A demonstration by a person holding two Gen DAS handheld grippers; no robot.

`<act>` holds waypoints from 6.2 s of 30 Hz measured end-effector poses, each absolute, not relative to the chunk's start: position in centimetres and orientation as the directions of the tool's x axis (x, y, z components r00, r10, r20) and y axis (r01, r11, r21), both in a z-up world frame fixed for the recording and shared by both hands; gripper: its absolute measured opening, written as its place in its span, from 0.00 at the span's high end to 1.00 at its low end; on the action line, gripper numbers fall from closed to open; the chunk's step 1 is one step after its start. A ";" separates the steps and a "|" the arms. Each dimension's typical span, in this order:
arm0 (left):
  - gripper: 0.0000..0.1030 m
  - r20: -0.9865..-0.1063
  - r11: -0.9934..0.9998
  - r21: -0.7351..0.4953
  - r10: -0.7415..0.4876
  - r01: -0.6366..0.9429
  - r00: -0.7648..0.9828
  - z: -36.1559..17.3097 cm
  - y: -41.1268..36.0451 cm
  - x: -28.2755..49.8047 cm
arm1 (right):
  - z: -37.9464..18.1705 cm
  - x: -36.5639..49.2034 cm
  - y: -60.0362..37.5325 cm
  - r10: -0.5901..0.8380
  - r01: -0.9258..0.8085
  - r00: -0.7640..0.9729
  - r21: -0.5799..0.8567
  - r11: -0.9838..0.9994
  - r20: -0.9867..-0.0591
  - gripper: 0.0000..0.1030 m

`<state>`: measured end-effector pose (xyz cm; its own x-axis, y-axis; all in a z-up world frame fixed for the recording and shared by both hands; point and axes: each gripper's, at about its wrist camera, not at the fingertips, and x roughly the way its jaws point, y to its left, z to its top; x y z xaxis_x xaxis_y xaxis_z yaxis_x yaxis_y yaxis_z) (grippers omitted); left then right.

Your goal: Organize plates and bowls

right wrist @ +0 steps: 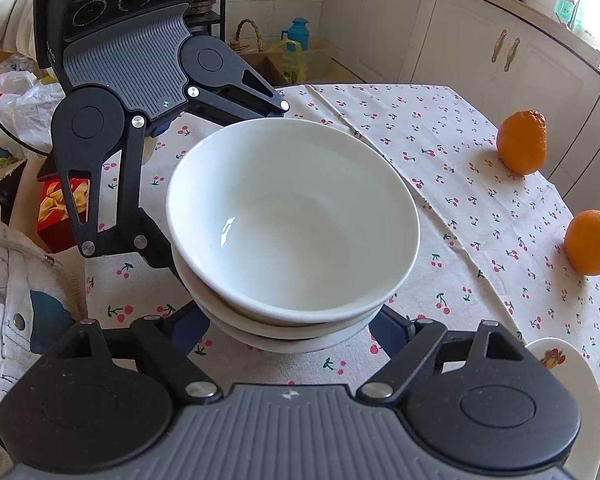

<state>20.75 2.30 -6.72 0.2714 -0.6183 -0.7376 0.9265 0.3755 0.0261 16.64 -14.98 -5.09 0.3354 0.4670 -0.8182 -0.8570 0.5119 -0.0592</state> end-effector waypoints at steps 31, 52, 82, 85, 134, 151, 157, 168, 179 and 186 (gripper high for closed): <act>0.20 -0.745 0.346 0.009 -0.623 0.938 0.237 -6.5 1.9 20.9 | -4.7 17.2 -15.5 0.497 -0.871 0.292 -0.013 0.491 -0.817 0.14; 0.20 -0.704 0.305 0.058 -0.662 0.951 0.255 -2.8 -5.4 22.6 | -0.2 17.2 -22.9 0.463 -0.833 0.398 -0.101 0.544 -0.792 0.14; 0.21 -0.721 0.176 0.049 -0.676 0.983 0.156 -5.5 -17.2 28.5 | -2.6 20.8 -34.0 0.362 -0.693 0.474 -0.087 0.715 -0.803 0.14; 0.21 -0.721 0.173 0.051 -0.675 0.984 0.156 -5.7 -17.4 28.7 | -2.8 20.9 -34.2 0.363 -0.685 0.473 -0.077 0.724 -0.803 0.14; 0.01 -0.494 0.904 -0.003 -0.373 0.428 0.785 1.6 -7.0 14.6 | 3.2 6.9 -26.6 -0.185 0.189 0.762 -0.059 0.980 -0.621 0.00; 0.00 -0.466 0.930 0.021 -0.315 0.366 0.827 2.8 -6.4 13.2 | 4.8 5.9 -25.5 -0.202 0.193 0.790 -0.079 0.978 -0.578 0.00; 0.01 -0.470 0.932 0.020 -0.310 0.361 0.827 2.7 -6.5 13.2 | 4.7 6.0 -25.5 -0.205 0.195 0.789 -0.081 0.978 -0.580 0.00; 0.01 -0.476 0.935 0.019 -0.304 0.355 0.825 2.8 -6.6 13.4 | 4.6 6.1 -25.4 -0.212 0.199 0.786 -0.087 0.976 -0.581 0.00; 0.01 -0.482 0.936 0.023 -0.297 0.351 0.824 2.7 -6.7 13.4 | 4.5 6.2 -25.4 -0.218 0.204 0.782 -0.091 0.975 -0.583 0.00; 0.01 -0.483 0.937 0.023 -0.296 0.350 0.824 2.7 -6.8 13.4 | 4.6 6.2 -25.4 -0.221 0.205 0.782 -0.095 0.974 -0.583 0.00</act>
<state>13.38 -6.76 2.71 0.8241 -0.2960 -0.4830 0.3496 0.9366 0.0225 6.15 -25.41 4.59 0.7819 -0.2211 -0.5828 0.2047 0.9742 -0.0950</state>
